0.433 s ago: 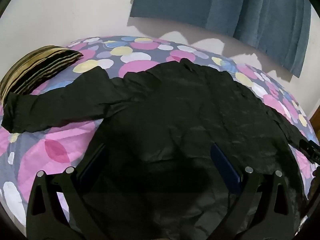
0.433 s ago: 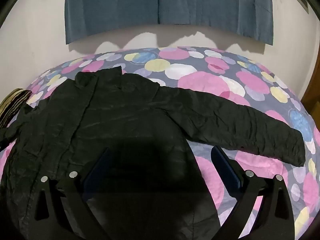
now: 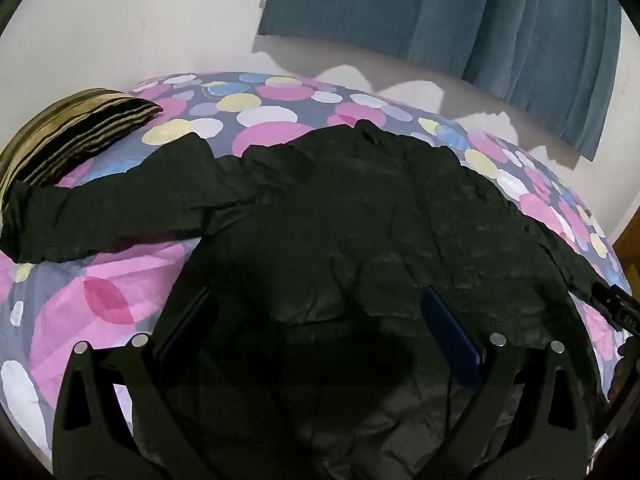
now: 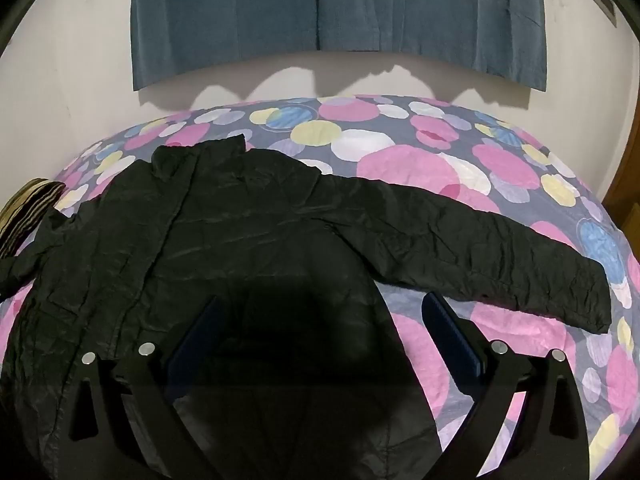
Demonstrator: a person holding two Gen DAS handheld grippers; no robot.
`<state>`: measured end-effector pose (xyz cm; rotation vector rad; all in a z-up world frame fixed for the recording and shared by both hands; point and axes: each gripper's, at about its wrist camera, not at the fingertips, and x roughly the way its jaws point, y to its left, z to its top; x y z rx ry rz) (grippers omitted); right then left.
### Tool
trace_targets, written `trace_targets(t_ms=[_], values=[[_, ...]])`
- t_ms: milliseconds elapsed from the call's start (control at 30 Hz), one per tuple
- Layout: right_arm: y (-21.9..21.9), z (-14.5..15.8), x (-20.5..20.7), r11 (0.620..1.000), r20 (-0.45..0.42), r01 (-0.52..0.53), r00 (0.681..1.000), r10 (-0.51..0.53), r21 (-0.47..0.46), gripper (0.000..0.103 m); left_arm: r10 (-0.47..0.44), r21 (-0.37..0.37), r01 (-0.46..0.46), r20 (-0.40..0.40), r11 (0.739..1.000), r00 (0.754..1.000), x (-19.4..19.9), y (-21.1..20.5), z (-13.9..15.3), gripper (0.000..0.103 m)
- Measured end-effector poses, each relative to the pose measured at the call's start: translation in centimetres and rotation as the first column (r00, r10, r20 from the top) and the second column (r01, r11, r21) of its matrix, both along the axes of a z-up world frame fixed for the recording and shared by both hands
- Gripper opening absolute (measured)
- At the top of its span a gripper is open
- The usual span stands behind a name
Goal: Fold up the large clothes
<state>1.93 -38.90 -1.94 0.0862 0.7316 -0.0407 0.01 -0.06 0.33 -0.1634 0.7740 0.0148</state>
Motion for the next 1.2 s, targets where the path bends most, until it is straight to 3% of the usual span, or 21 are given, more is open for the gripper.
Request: trace_targets(t_ms=[1200], values=[[1.3,0.4,-0.2,0.998,0.010,-0.035,0.999,0.035,0.042,0.099,0.016,0.012,-0.016,0.012,1.000,1.000,-0.1,0.4,0.0,0.101]])
